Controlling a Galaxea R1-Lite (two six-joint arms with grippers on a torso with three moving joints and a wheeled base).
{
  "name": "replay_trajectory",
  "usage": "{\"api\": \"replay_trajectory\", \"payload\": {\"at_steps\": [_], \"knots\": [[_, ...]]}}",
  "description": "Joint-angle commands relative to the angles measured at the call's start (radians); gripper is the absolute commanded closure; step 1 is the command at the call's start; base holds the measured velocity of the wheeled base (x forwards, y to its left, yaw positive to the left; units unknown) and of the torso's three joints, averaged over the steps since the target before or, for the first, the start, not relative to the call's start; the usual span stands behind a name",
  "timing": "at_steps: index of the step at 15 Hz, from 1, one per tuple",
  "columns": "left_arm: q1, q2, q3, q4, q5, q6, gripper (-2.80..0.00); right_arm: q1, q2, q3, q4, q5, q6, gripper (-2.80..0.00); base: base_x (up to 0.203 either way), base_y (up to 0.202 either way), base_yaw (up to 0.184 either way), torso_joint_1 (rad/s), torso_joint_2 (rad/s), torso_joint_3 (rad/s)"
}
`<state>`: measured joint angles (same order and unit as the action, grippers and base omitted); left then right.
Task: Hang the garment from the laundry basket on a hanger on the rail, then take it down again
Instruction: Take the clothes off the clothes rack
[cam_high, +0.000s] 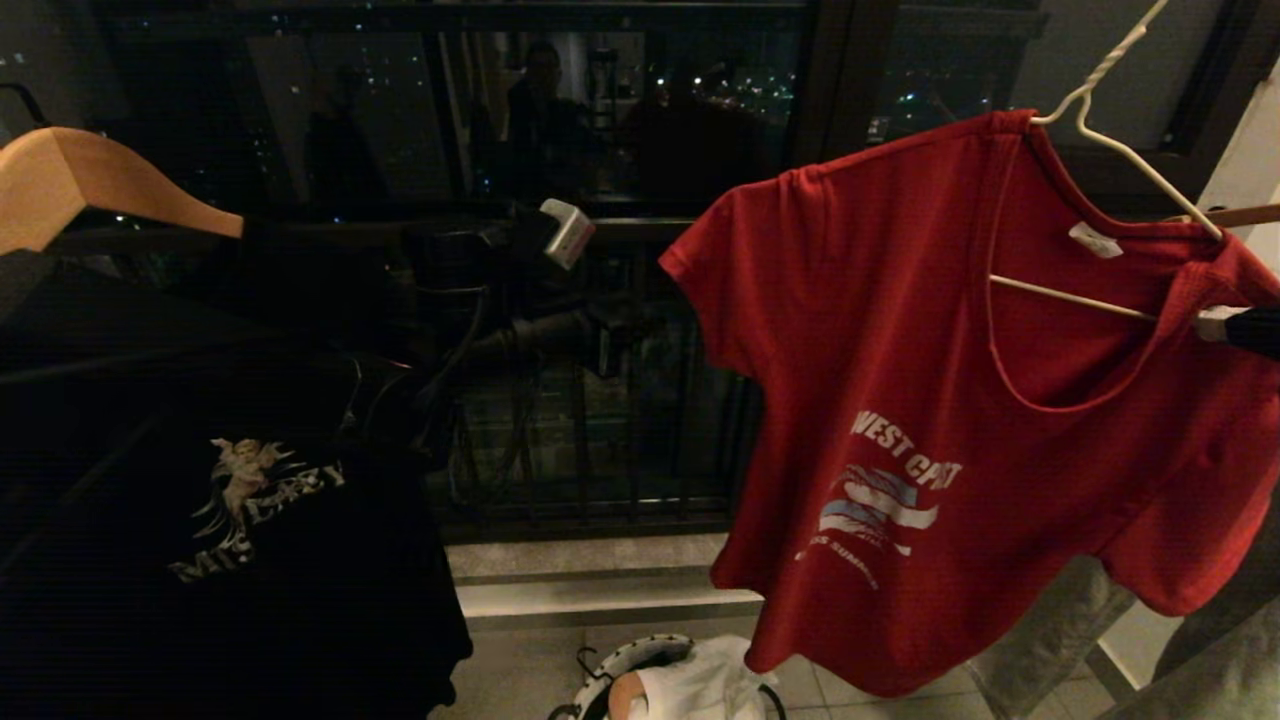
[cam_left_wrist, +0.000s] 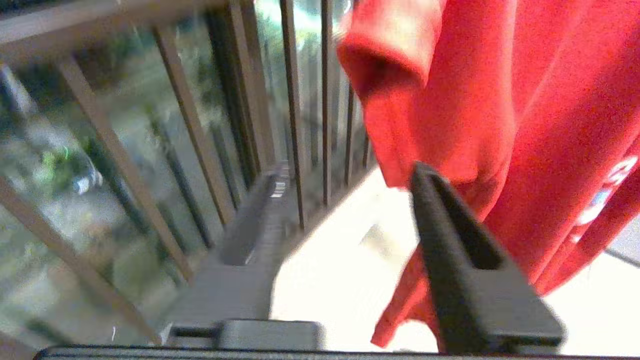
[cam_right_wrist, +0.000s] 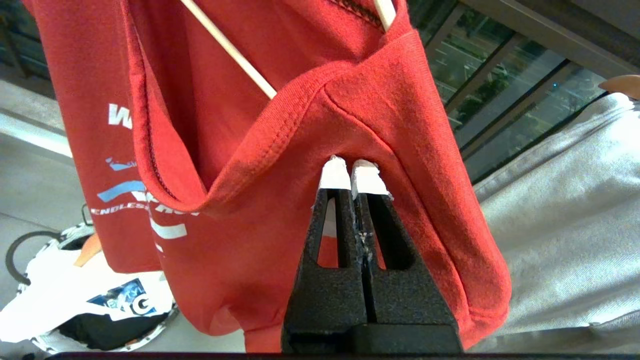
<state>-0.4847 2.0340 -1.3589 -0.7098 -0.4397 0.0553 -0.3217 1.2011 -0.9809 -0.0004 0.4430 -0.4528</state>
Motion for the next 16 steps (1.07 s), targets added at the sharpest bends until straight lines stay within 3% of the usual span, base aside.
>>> {"api": "replay_trajectory", "payload": {"at_steps": [1, 6, 16], "knots": [[0.015, -0.001, -0.007, -0.027, -0.046, 0.000, -2.80, 0.000, 0.002, -0.001, 0.000, 0.002, -0.003, 0.00, 0.000, 0.000, 0.000, 0.000, 0.00, 0.000], [0.014, 0.099, -0.109, -0.188, -0.071, -0.015, -2.80, -0.013, 0.014, -0.007, -0.001, 0.003, -0.003, 0.00, 0.000, 0.000, 0.000, 0.000, 0.00, 0.000], [-0.011, 0.107, -0.127, -0.200, -0.071, -0.015, -2.80, -0.023, 0.023, -0.015, -0.001, 0.003, -0.003, 0.00, 0.000, 0.000, 0.000, 0.000, 0.00, 0.000]]}}
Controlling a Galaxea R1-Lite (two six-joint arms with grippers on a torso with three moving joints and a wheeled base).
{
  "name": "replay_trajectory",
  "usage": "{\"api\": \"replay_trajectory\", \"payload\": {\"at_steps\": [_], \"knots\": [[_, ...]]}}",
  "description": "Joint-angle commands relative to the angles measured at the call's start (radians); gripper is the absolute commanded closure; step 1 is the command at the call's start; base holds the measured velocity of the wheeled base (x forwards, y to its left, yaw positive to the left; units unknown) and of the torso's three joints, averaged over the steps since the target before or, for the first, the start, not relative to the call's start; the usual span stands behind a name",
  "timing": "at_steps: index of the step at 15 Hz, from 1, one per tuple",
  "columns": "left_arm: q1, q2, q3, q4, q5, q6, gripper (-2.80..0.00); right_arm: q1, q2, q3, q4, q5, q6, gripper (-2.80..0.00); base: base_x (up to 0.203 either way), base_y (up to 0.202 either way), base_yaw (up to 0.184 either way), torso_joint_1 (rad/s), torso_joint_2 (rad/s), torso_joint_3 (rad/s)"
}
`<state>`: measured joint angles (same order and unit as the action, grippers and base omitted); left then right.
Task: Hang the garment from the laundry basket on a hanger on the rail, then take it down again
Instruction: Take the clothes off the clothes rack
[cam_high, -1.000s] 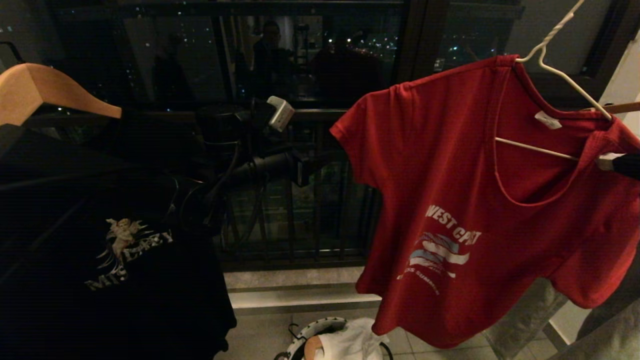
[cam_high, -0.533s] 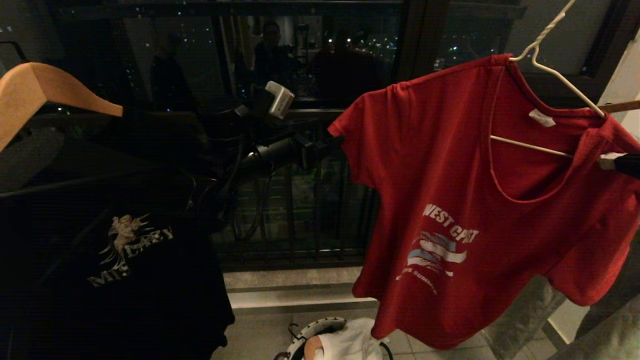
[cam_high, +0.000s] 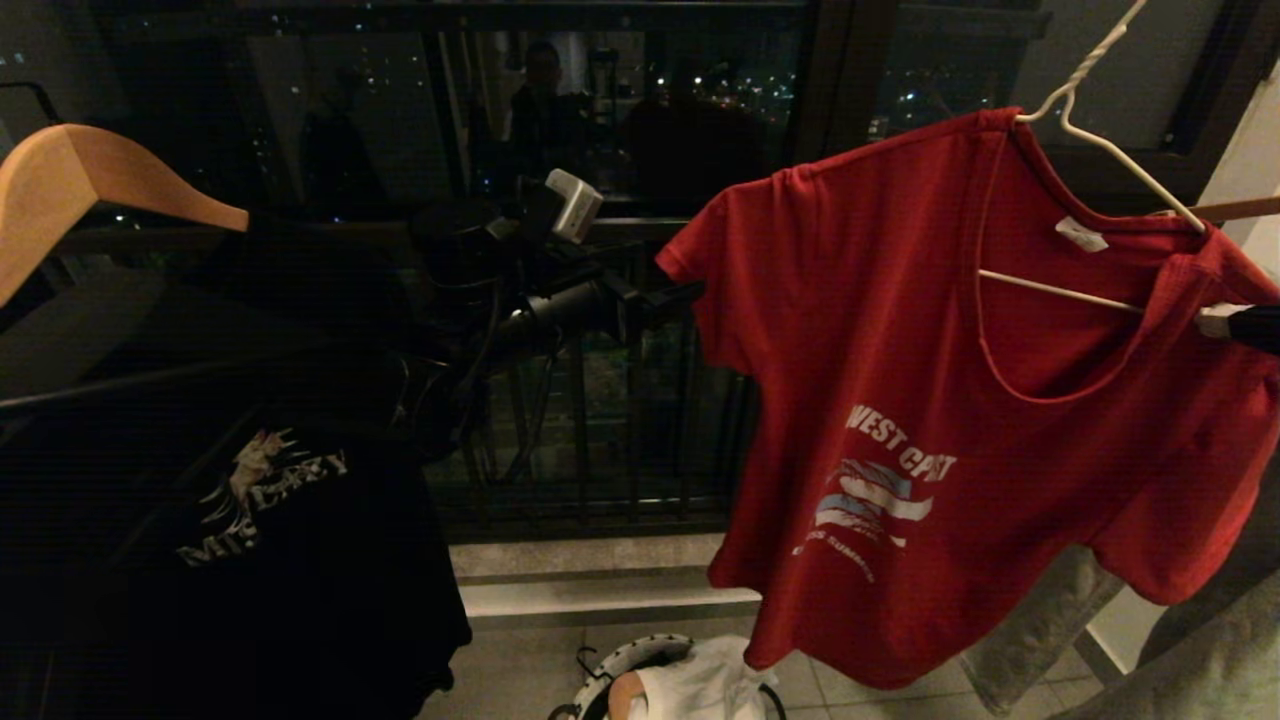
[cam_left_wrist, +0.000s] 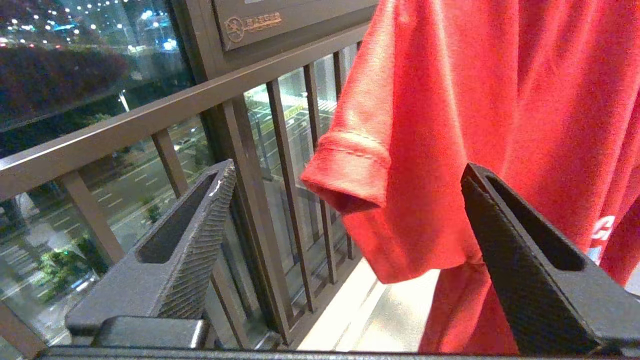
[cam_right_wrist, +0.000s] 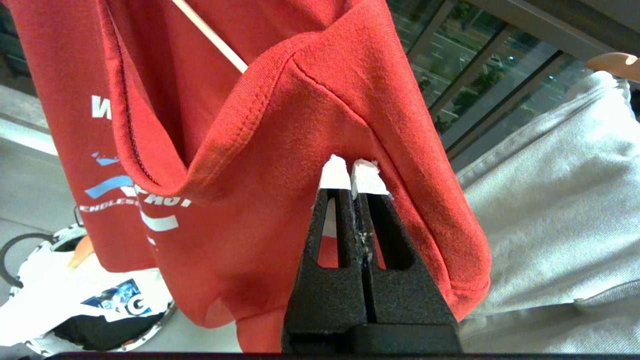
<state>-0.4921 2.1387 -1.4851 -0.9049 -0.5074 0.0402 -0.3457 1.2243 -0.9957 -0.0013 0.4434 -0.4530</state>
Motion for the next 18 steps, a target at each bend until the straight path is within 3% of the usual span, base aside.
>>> {"api": "replay_trajectory", "payload": {"at_steps": [1, 16, 17, 18], "knots": [[-0.006, 0.003, 0.000, -0.006, -0.003, 0.001, -2.80, 0.001, 0.000, 0.000, 0.000, 0.003, -0.003, 0.00, 0.000, 0.000, 0.000, 0.000, 0.00, 0.000], [-0.045, 0.041, -0.020, -0.080, -0.002, -0.017, -2.80, 0.001, 0.001, 0.000, 0.000, 0.003, -0.003, 0.00, 0.000, 0.000, 0.000, 0.000, 0.00, 0.000], [-0.045, 0.040, -0.021, -0.080, -0.002, -0.017, 0.00, 0.001, 0.001, 0.000, 0.000, 0.003, -0.003, 0.00, 0.000, 0.000, 0.000, 0.000, 0.00, 0.000], [-0.045, 0.038, -0.020, -0.080, -0.002, -0.017, 0.00, 0.001, 0.000, 0.000, 0.000, 0.003, -0.003, 0.00, 0.000, 0.000, 0.000, 0.000, 0.00, 0.000]]}}
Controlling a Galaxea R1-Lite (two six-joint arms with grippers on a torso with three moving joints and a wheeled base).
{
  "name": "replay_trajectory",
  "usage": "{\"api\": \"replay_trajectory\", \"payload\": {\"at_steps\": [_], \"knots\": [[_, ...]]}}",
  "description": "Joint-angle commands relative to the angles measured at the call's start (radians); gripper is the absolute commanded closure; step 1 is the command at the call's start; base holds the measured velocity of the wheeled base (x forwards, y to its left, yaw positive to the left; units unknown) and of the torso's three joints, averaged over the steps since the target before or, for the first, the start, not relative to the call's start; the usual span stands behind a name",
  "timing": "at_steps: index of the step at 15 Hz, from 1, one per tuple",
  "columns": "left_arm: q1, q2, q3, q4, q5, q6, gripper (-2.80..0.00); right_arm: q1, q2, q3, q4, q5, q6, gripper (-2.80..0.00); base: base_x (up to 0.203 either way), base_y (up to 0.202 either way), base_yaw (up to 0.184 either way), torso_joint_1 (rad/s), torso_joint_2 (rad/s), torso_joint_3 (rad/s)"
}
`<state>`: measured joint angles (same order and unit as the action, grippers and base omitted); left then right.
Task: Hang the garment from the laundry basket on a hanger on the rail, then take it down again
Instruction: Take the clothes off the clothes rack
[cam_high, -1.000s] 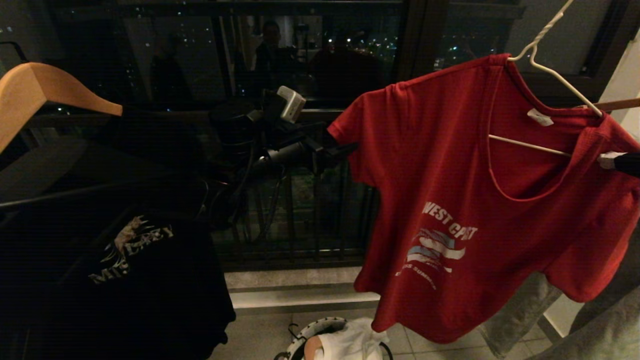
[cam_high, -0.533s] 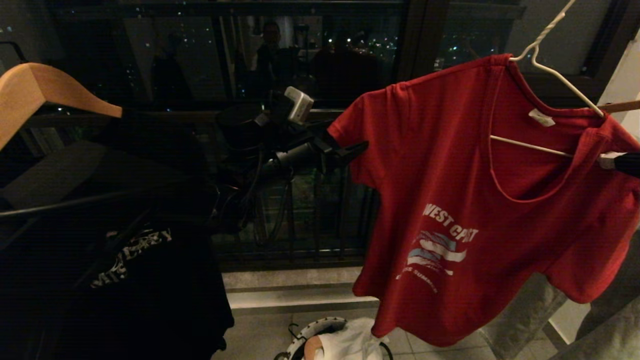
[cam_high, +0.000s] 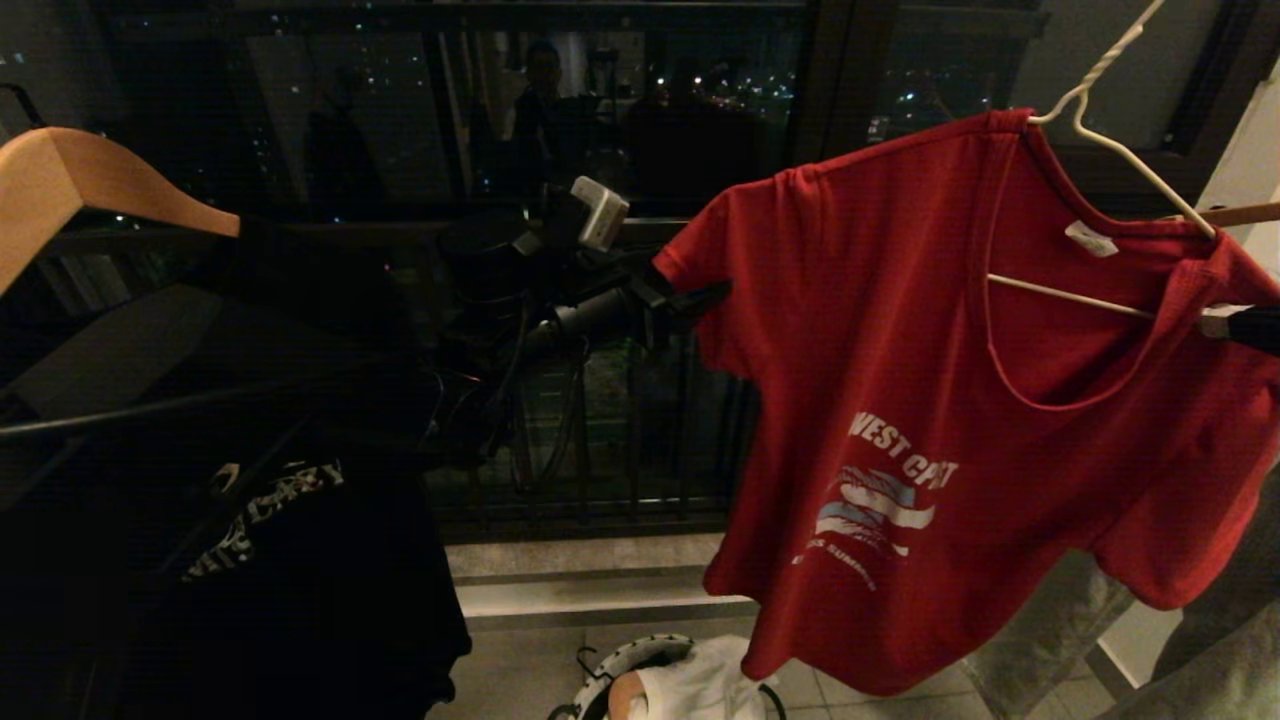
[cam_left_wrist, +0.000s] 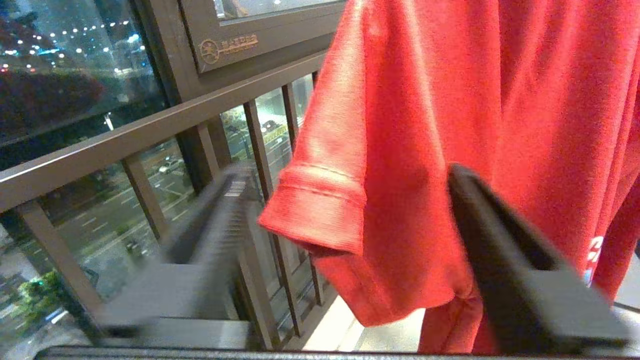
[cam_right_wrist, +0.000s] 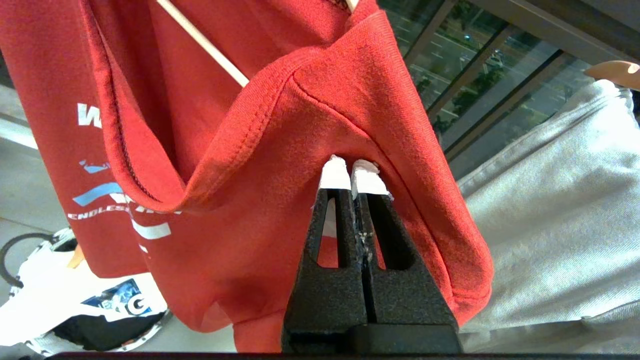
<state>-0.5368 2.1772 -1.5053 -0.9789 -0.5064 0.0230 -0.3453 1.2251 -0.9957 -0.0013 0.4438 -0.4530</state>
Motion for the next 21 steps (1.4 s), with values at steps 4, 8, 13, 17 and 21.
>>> {"api": "replay_trajectory", "payload": {"at_steps": [4, 8, 13, 17, 21], "knots": [[0.000, -0.002, 0.004, -0.006, -0.003, -0.002, 0.00, 0.000, -0.001, 0.000, 0.000, 0.003, -0.003, 0.00, 0.000, 0.000, 0.000, 0.000, 0.00, 0.000], [0.001, -0.001, 0.004, -0.006, -0.001, -0.002, 0.00, 0.000, -0.001, 0.000, 0.000, 0.003, -0.003, 0.00, 0.000, 0.000, 0.000, 0.000, 0.00, 0.000], [0.015, 0.004, 0.008, -0.006, 0.008, -0.006, 0.00, -0.001, -0.001, 0.000, 0.000, 0.003, -0.003, 0.00, 0.000, 0.000, 0.000, 0.000, 0.00, 0.000], [0.050, 0.013, 0.054, -0.006, 0.008, 0.001, 0.00, 0.000, -0.002, 0.000, 0.000, 0.003, -0.003, 0.00, 0.000, 0.000, 0.000, 0.000, 0.00, 0.000], [0.072, 0.035, 0.089, -0.041, 0.007, 0.002, 0.00, 0.000, -0.001, 0.000, 0.000, 0.003, -0.003, 0.00, 0.000, 0.000, 0.000, 0.000, 0.00, 0.000]]}}
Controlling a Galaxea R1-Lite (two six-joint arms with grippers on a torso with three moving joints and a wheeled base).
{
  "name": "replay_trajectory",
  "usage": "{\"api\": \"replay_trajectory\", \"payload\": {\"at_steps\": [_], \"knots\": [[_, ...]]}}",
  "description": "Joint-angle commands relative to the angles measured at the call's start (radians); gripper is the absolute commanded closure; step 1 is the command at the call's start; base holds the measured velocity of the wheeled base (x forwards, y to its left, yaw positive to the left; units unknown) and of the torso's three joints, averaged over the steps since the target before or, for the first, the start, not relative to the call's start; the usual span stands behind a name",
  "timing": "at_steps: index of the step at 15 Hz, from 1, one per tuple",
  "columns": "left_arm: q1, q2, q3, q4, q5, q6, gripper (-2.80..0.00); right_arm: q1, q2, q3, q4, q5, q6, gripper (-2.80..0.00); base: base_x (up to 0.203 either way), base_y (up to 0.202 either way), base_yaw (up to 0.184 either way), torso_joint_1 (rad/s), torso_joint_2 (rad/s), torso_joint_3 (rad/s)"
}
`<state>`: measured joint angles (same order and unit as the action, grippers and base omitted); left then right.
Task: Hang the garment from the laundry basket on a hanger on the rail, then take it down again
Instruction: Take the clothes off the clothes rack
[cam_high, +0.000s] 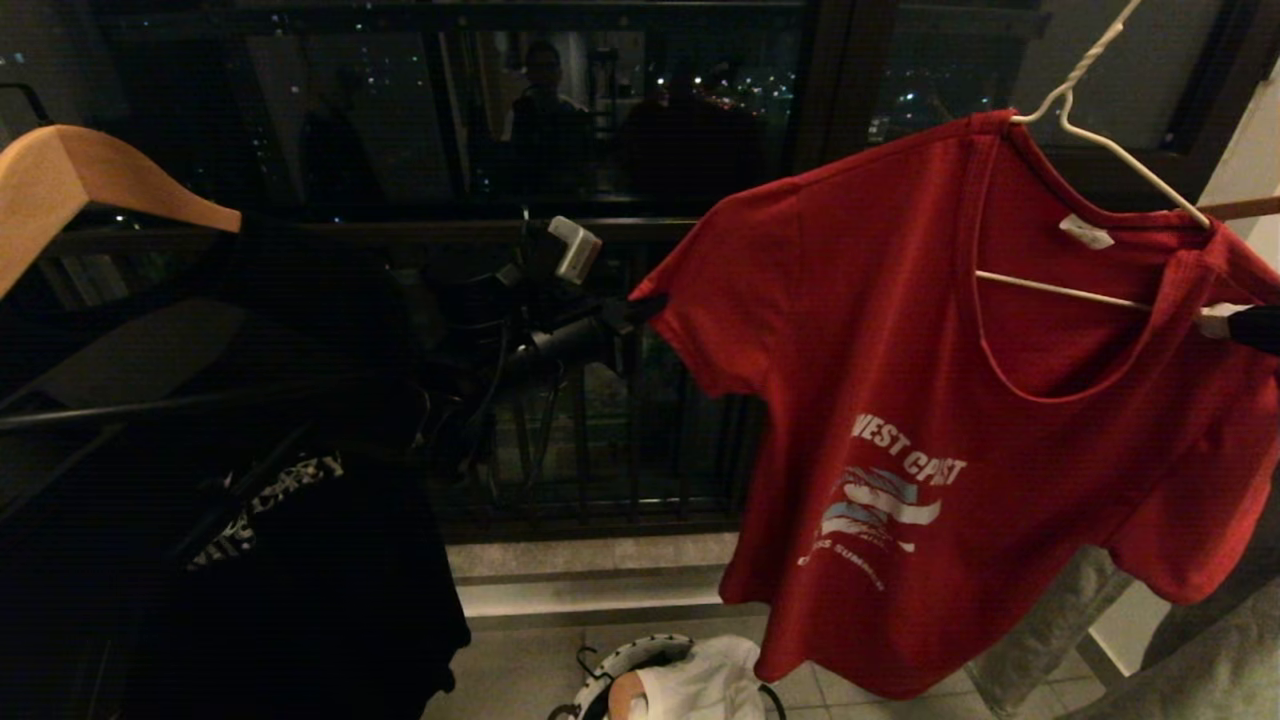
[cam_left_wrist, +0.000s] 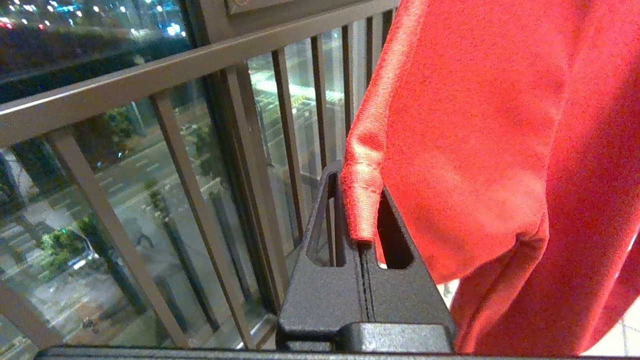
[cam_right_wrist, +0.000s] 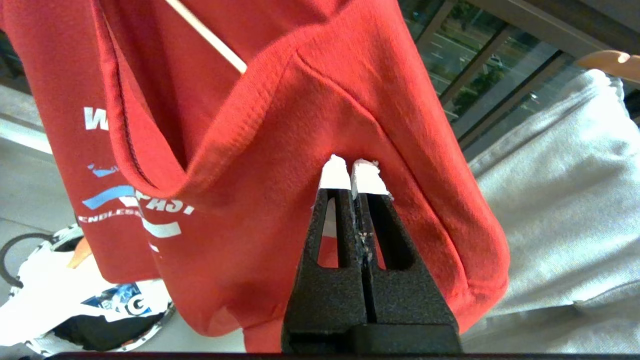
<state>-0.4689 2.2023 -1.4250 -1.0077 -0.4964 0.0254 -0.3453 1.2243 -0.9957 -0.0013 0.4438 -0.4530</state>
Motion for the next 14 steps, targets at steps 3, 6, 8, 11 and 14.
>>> {"api": "replay_trajectory", "payload": {"at_steps": [3, 6, 8, 11, 14], "knots": [[0.012, 0.017, 0.019, -0.027, -0.002, -0.004, 0.00, 0.000, 0.000, 0.000, 0.000, 0.003, -0.003, 0.00, 0.000, 0.000, 0.000, 0.000, 0.00, 0.000], [0.017, 0.004, 0.046, 0.005, -0.002, -0.004, 0.00, 0.000, -0.001, 0.000, 0.000, 0.003, -0.003, 0.00, 0.000, 0.000, 0.000, 0.000, 0.00, 0.000], [0.019, -0.007, 0.055, 0.057, -0.001, 0.000, 0.00, 0.000, -0.002, 0.000, 0.000, 0.003, -0.003, 0.00, 0.000, 0.000, 0.000, 0.000, 0.00, 0.000], [0.027, -0.004, 0.057, 0.081, -0.001, 0.004, 0.00, 0.000, -0.006, 0.000, 0.000, 0.003, -0.004, 0.00, 0.000, 0.000, 0.000, 0.000, 0.00, 0.000], [0.032, -0.011, 0.069, 0.099, 0.001, 0.007, 0.00, 0.000, -0.013, 0.000, 0.001, 0.004, -0.003, 0.00, 0.000, 0.000, 0.000, 0.000, 0.00, 0.000]]}}
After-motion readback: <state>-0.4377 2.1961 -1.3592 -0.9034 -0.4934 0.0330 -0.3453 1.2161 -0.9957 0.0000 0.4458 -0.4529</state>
